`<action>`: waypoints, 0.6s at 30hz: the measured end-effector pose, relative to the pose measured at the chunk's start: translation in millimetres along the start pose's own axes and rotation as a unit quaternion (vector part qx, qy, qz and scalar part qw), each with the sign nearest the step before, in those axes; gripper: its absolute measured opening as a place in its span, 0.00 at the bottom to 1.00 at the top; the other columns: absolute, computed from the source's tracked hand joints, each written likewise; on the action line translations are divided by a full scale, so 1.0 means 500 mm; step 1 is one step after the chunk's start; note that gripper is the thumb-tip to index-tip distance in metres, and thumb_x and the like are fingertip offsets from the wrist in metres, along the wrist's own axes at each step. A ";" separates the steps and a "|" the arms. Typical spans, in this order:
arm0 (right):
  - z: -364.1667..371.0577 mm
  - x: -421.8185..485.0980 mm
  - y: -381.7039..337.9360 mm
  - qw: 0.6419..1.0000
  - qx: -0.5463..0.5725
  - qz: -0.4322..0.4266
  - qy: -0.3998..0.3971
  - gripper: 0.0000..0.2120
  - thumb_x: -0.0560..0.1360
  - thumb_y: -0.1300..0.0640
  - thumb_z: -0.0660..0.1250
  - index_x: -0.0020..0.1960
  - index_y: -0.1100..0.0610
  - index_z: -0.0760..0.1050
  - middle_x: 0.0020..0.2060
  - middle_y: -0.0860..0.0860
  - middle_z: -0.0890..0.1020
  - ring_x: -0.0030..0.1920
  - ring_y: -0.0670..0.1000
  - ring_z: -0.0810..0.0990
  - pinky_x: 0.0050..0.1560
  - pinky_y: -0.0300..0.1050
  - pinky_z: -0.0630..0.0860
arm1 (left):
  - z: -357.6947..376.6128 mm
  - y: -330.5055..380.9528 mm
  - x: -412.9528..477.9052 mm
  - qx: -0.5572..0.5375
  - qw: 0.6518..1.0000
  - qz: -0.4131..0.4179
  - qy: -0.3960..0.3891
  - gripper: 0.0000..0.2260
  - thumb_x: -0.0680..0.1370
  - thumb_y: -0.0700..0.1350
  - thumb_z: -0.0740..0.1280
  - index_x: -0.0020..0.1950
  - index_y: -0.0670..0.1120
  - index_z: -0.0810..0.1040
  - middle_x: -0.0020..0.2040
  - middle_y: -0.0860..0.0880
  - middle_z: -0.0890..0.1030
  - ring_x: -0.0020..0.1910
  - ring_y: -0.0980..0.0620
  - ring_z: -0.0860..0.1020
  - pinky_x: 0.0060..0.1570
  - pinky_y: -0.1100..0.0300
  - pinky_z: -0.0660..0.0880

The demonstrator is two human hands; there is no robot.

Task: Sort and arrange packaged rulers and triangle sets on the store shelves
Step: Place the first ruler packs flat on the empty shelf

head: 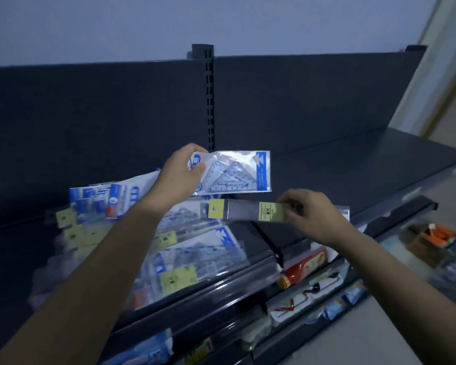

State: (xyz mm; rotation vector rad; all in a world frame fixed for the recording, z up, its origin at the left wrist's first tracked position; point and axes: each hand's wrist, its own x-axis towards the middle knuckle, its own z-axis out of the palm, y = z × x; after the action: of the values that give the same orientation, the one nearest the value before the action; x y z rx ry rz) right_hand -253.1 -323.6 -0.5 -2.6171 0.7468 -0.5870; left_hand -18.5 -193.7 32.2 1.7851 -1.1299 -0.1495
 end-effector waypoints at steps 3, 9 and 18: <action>-0.053 -0.010 0.088 1.000 -0.001 -0.006 0.000 0.09 0.72 0.63 0.65 0.49 0.56 0.79 0.39 0.48 0.79 0.37 0.46 0.74 0.36 0.36 0.64 | 0.095 0.039 0.022 -0.010 1.000 -0.013 0.001 0.08 0.79 0.39 0.62 0.50 0.52 0.75 0.43 0.53 0.77 0.32 0.60 0.74 0.28 0.67 0.69; -0.172 -0.023 0.285 1.000 0.008 -0.007 0.007 0.07 0.71 0.62 0.66 0.48 0.55 0.79 0.34 0.45 0.78 0.34 0.43 0.74 0.36 0.36 0.67 | 0.320 0.139 0.070 -0.049 0.997 -0.048 -0.021 0.10 0.79 0.38 0.62 0.54 0.52 0.74 0.49 0.56 0.77 0.39 0.63 0.75 0.30 0.74 0.70; -0.250 0.029 0.479 0.997 0.052 -0.021 -0.045 0.08 0.70 0.62 0.65 0.46 0.52 0.78 0.32 0.44 0.77 0.33 0.43 0.75 0.35 0.32 0.70 | 0.541 0.254 0.141 -0.001 0.987 -0.005 -0.163 0.18 0.76 0.30 0.54 0.43 0.44 0.82 0.36 0.56 0.80 0.24 0.59 0.68 0.27 0.66 0.65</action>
State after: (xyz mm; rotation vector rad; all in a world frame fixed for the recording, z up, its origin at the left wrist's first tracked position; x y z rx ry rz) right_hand -400.9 -550.1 4.9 -2.5497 0.6173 -0.5021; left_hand -205.7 -436.6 17.9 1.8063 -1.3488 -0.4637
